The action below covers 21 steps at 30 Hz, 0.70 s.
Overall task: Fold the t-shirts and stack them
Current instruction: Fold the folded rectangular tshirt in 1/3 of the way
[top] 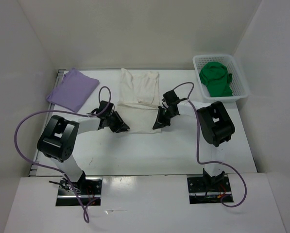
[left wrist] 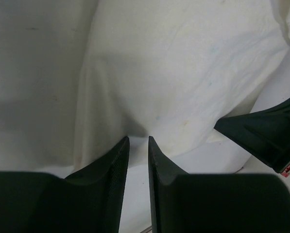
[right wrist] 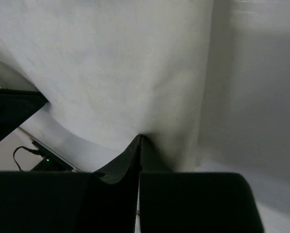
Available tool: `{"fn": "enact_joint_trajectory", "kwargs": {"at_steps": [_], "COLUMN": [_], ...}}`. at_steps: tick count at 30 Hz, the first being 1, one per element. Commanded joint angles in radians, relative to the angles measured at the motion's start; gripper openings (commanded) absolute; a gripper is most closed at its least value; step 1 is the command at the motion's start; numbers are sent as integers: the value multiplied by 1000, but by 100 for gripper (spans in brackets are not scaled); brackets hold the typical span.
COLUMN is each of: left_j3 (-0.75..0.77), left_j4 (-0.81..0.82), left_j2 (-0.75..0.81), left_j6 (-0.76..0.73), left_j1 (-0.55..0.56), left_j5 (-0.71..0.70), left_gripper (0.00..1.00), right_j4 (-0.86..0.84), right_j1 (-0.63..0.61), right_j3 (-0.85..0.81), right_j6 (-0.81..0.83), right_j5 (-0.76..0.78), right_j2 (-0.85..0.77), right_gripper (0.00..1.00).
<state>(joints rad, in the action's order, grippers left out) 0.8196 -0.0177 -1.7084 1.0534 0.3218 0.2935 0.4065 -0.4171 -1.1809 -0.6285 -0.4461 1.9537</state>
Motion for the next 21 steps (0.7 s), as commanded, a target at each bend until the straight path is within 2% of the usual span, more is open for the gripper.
{"fn": "enact_joint_trajectory", "kwargs": {"at_steps": [1, 5, 10, 13, 16, 21], "left_j3": [-77, -164, -275, -304, -281, -206], "left_j4": [-36, -76, -183, -244, -288, -248], "left_j2": [-14, 55, 263, 406, 545, 540], "left_j6": [-9, -27, -18, -29, -29, -29], "left_j1": [2, 2, 2, -52, -52, -52], "left_j5": [-27, -39, -77, -99, -99, -71], "left_gripper": [30, 29, 29, 29, 29, 29], "right_j4": [-67, -104, -67, -8, 89, 132], "right_j1": [3, -11, -54, -54, -54, -54], "right_j3": [87, 222, 311, 334, 206, 8], "right_j6": [-20, -40, -40, -27, 18, 52], "right_j5": [57, 57, 47, 37, 27, -17], "right_j2": [-22, -71, -179, -242, -271, -236], "right_gripper": [0, 0, 0, 0, 2, 0]}}
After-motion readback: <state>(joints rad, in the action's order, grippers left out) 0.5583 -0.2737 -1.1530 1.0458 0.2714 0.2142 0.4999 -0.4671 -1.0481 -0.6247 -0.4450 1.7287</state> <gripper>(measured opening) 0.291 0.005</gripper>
